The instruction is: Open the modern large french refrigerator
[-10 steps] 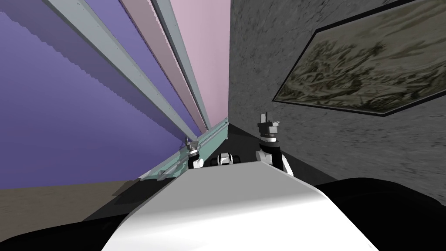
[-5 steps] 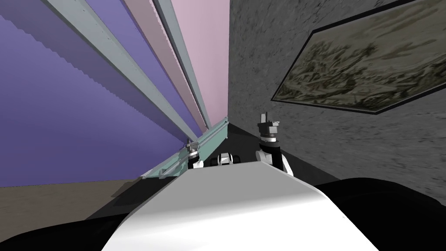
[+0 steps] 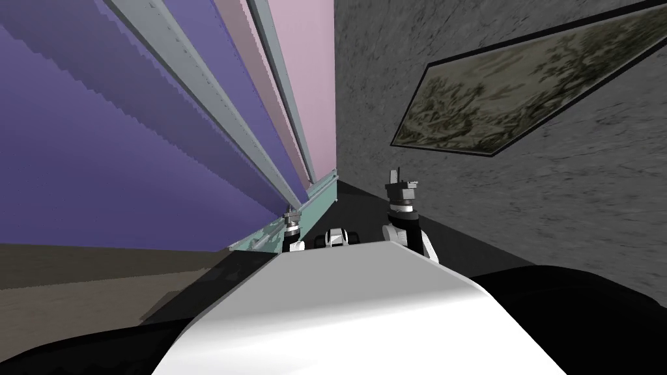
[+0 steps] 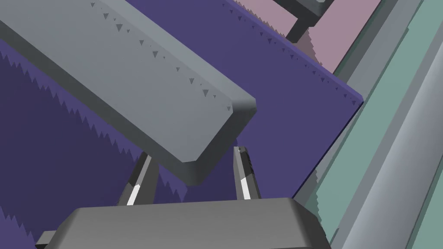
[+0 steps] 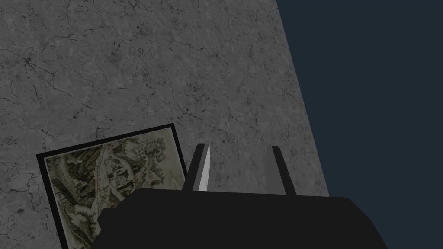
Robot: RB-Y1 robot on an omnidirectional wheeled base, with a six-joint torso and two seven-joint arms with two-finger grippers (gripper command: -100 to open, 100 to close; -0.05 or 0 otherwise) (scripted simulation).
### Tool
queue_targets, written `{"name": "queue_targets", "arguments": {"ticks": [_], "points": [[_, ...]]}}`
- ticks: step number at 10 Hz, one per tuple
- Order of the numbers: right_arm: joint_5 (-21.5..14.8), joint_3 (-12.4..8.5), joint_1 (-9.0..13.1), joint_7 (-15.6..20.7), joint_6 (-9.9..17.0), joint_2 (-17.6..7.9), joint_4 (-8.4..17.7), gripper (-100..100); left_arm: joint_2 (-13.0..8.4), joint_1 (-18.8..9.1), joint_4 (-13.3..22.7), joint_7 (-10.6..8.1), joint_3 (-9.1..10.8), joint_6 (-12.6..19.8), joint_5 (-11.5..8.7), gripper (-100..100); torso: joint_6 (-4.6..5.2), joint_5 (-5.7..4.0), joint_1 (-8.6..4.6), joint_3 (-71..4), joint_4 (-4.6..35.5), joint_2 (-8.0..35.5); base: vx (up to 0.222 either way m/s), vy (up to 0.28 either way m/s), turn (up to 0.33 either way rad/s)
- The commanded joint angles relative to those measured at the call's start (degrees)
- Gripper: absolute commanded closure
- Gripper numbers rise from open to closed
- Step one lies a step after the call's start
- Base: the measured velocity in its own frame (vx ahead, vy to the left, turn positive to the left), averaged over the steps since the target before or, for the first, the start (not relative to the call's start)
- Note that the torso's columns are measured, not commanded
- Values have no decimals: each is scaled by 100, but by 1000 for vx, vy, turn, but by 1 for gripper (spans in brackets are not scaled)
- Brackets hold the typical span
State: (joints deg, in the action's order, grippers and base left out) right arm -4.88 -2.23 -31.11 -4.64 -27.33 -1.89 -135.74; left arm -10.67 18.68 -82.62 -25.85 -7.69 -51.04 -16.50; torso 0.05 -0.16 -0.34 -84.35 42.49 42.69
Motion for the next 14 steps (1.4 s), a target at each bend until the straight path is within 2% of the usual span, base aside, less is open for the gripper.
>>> {"name": "queue_targets", "arguments": {"ticks": [1, 2, 3, 4, 5, 6, 7, 8, 9, 10, 11, 12, 13, 14], "points": [[0, 0, 0, 0, 0, 0, 0, 0, -190, -4, -143, -205, -242, 100, 96, 100, 8, -3, -2, -11, 1, -20, -234, 50, -144], [0, 0, -1, 0, 0, 0, 0, 0, -140, 29, -61, -150, -177, 87, 66, 100, 19, -7, -11, -26, 1, -42, -110, 22, -31], [0, 0, -3, 0, 0, 0, -1, 0, -286, -233, 241, -450, -359, -114, 264, 100, 3, -11, -5, -50, -6, -83, -81, -18, 327], [0, -1, -5, 0, -1, 1, -1, 0, -286, -291, 328, -559, -359, -114, 264, 100, -6, -4, 2, -50, -15, -79, -67, -31, 188], [0, 0, -4, 0, -1, 1, -1, 0, -428, -503, 587, -719, -513, -340, 451, 100, 8, 5, 12, -41, -17, -69, -68, -30, 286], [0, -1, -5, 0, -1, 1, -1, 0, -428, -635, 702, -877, -513, -340, 451, 100, 5, 8, 13, -28, -15, -47, -51, -29, 134], [0, 0, -4, 0, -1, 0, -1, 0, -428, -635, 702, -999, -513, -340, 451, 100, 17, 9, 11, -23, -13, -42, -21, -7, -16], [0, 0, -4, 0, -1, 0, -1, 0, -571, -867, 965, -1188, -667, -565, 639, 100, 25, 6, 3, -25, -9, -43, -36, -3, 259], [0, -1, -5, 0, -1, 0, -1, 0, -571, -979, 1075, -1346, -667, -565, 639, 100, 8, 7, -1, -17, -15, -29, -43, -13, 165], [0, 0, -4, 0, -1, 0, -1, 0, -571, -979, 1075, -1417, -667, -565, 639, 100, 12, 8, 3, -12, -13, -24, -36, -18, 8], [0, 0, -4, 0, -1, 0, -1, 0, -714, -1210, 1362, -1637, -820, -791, 827, 100, 22, 5, -5, -16, -6, -26, -66, -23, 212], [0, -1, -4, 0, -1, 0, -1, 0, -714, -1324, 1449, -1792, -820, -791, 827, 100, 15, 3, -13, -8, -7, -12, -64, -19, 187], [0, 0, -4, 0, -1, 0, -1, 0, -714, -1324, 1449, -1835, -820, -791, 827, 100, 20, 4, -12, -7, -6, -14, -33, -6, 42], [0, 0, -4, 0, -1, 0, -1, 0, -856, -1564, 1749, -2059, -974, -1017, 1014, 100, 29, 4, -15, -14, -5, -26, -52, -19, 267]]}}
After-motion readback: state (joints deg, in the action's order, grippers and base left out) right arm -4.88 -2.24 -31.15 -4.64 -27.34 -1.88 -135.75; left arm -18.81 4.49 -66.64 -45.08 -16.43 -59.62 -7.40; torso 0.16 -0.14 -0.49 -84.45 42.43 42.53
